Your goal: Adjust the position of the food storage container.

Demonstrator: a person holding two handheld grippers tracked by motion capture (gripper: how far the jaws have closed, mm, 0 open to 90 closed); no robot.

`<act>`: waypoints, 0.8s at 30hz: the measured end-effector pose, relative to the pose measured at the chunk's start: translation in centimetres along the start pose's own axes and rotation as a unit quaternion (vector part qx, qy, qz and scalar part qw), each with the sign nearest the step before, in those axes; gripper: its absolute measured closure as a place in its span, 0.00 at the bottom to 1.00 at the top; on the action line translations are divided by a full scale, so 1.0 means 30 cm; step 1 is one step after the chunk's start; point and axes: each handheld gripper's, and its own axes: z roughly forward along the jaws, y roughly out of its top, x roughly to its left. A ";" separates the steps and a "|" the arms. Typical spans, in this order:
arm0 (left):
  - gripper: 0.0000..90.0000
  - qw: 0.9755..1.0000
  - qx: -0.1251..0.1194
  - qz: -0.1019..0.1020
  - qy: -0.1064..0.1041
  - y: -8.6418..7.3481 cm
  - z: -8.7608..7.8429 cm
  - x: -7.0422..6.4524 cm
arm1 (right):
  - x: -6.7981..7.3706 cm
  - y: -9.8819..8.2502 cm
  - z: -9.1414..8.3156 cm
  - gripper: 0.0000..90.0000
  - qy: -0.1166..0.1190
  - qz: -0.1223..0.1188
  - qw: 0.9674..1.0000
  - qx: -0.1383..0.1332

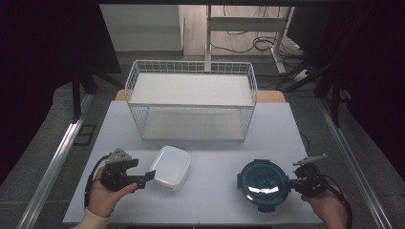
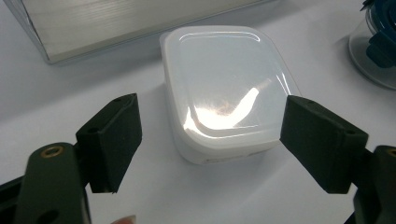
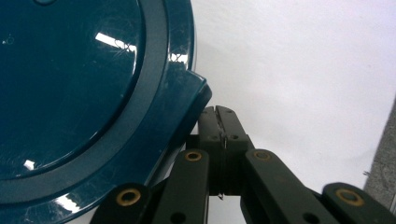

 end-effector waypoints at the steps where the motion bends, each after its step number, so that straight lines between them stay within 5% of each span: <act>1: 0.23 1.000 0.000 0.001 0.000 0.000 0.000 -0.001 | 0.004 0.002 0.001 1.00 0.001 -0.002 1.000 0.001; 24: 0.23 1.000 0.001 0.001 0.002 0.001 0.000 0.002 | 0.100 0.042 0.037 1.00 0.021 -0.052 0.998 0.007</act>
